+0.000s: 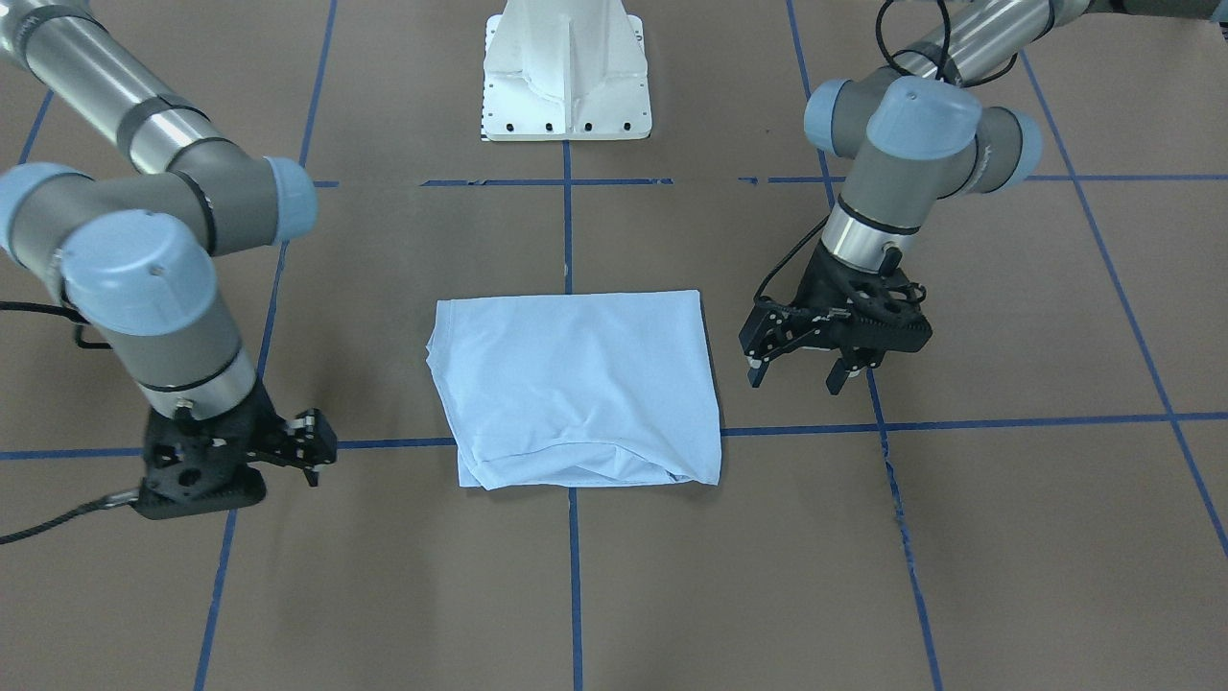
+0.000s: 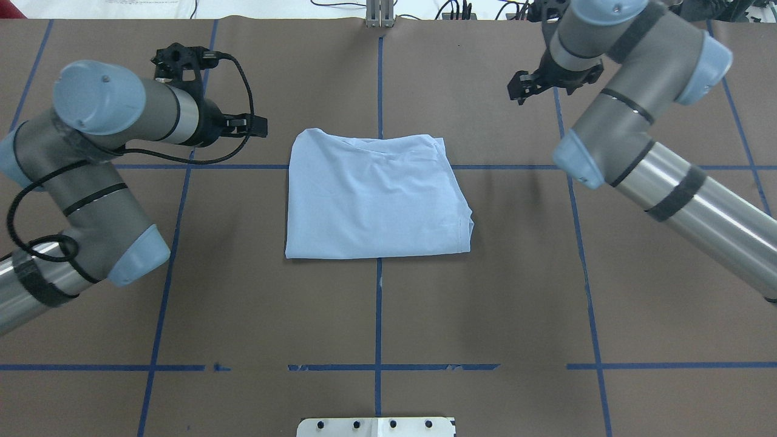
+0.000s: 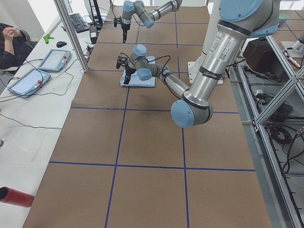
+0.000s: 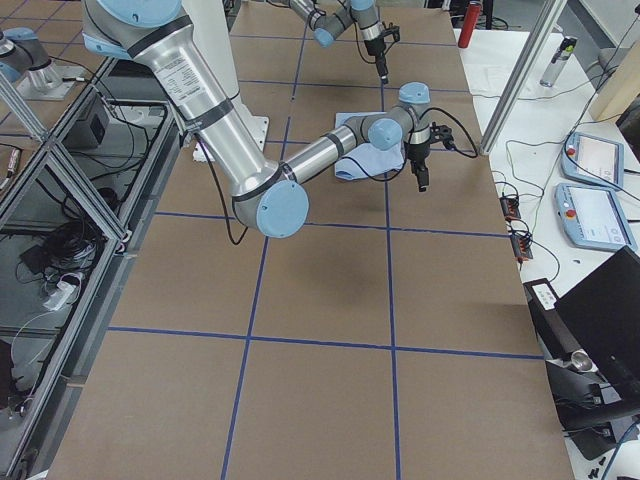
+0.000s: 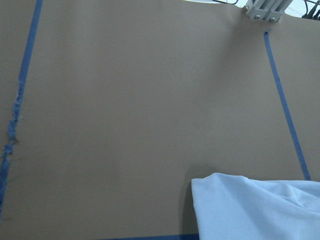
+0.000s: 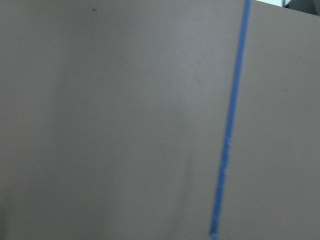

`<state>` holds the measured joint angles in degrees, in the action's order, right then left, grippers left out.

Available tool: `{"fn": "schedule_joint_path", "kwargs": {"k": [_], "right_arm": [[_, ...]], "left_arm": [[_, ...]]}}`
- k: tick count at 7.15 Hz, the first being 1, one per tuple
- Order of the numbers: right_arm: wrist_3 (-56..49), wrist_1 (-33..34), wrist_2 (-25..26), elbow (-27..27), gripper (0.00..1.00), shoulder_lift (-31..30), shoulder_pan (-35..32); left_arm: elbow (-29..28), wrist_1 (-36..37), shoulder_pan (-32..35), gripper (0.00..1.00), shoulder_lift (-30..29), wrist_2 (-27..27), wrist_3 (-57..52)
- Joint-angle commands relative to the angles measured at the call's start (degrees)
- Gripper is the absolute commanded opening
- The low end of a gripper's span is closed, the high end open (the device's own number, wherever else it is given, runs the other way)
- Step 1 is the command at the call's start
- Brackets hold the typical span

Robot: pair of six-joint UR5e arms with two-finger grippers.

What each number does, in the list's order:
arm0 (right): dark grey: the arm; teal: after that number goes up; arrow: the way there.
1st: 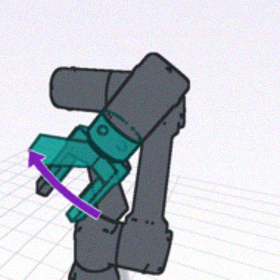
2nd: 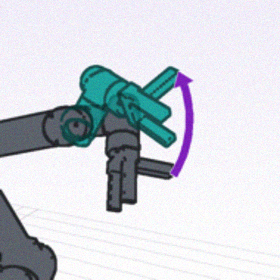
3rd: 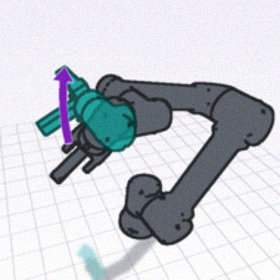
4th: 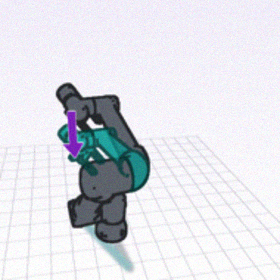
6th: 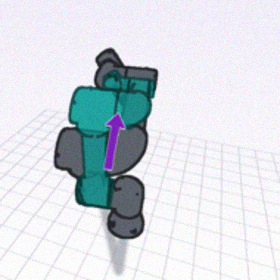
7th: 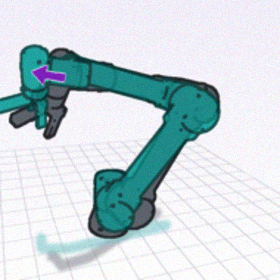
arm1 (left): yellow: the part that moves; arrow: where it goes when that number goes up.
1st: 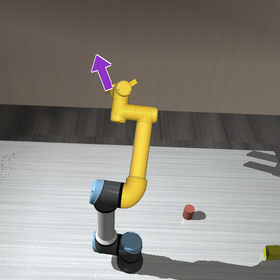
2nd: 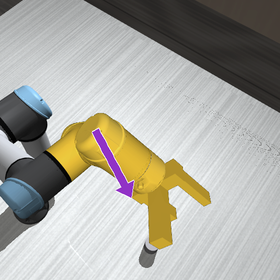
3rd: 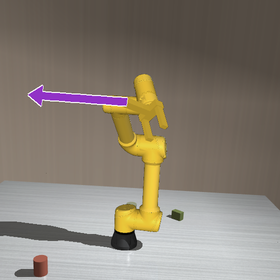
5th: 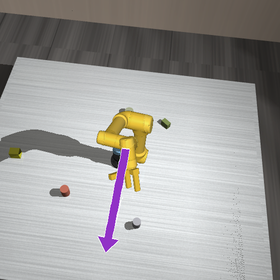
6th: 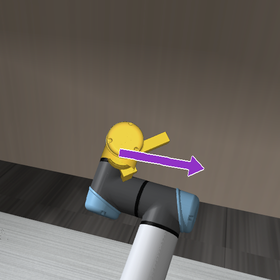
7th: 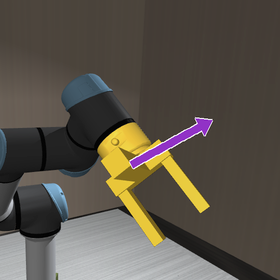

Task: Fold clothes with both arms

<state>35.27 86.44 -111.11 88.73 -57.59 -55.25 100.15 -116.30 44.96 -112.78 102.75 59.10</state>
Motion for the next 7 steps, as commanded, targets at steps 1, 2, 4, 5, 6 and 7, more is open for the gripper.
{"fn": "schedule_joint_path", "kwargs": {"k": [1,2,4,5,6,7], "right_arm": [[-15.5,9.9,-5.0,14.7,1.0,-12.4,-7.2],[-22.5,9.6,-9.6,15.8,1.0,-18.1,-12.2],[-27.9,9.4,-19.9,16.4,1.0,-27.7,-23.7],[-37.8,10.0,-20.2,16.4,1.0,-31.7,-27.9],[-45.9,10.2,-20.6,16.4,1.0,-36.8,-32.0],[-46.8,10.2,-21.7,16.6,1.0,-40.9,-33.9]], "left_arm": [[15.3,8.4,4.0,1.0,11.0,0.7,-10.9],[19.2,9.9,7.6,1.0,15.7,4.5,-16.2],[19.9,10.0,17.1,1.0,22.3,9.6,-30.1],[19.2,10.1,23.3,1.0,24.5,15.1,-37.1],[17.2,10.1,29.6,1.0,26.9,19.9,-46.9],[13.2,10.2,35.8,1.0,28.0,23.3,-55.4]]}}
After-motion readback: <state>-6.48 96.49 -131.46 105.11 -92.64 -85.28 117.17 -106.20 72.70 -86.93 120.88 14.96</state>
